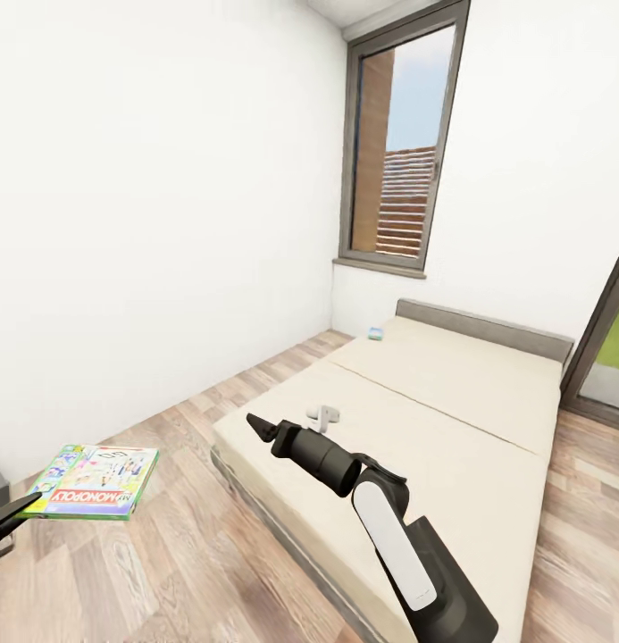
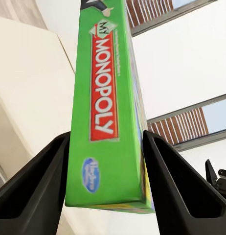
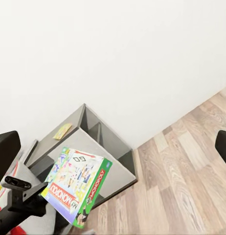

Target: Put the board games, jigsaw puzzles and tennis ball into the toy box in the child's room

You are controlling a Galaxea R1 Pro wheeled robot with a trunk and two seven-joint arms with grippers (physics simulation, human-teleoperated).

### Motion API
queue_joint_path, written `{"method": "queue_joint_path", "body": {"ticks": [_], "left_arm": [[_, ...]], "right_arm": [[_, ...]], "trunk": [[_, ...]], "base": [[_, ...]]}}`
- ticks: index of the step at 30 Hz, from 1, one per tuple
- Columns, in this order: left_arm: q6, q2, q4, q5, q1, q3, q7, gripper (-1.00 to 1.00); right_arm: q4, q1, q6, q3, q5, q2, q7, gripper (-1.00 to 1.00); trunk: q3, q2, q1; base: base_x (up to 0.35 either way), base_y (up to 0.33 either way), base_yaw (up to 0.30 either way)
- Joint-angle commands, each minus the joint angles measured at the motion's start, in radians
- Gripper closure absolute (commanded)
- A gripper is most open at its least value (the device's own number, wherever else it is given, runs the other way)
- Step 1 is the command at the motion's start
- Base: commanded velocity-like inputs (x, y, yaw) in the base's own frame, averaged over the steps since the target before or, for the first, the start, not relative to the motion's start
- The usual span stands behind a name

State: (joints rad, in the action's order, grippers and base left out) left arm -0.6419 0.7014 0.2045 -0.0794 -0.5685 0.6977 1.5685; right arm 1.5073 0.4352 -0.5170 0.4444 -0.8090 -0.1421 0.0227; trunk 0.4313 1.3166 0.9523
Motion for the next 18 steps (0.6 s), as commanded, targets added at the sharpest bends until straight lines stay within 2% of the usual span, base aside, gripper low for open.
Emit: {"method": "queue_joint_path", "body": {"ticks": [1, 18], "left_arm": [[-0.007, 0.001, -0.001, -0.008, -0.001, -0.003, 0.002, 1.0], [-0.007, 0.001, 0.0, -0.008, -0.001, -0.003, 0.002, 1.0]], "right_arm": [[0.001, 0.0, -0.005, -0.001, -0.001, 0.0, 0.002, -1.0], [-0.016, 0.0, 0.002, -0.001, -0.001, -0.002, 0.002, -1.0]], "trunk": [[-0.003, -0.007, -0.004], [-0.07, -0.126, -0.069]], "base": [[0.0, 0.0, 0.281], [0.0, 0.0, 0.271]]}}
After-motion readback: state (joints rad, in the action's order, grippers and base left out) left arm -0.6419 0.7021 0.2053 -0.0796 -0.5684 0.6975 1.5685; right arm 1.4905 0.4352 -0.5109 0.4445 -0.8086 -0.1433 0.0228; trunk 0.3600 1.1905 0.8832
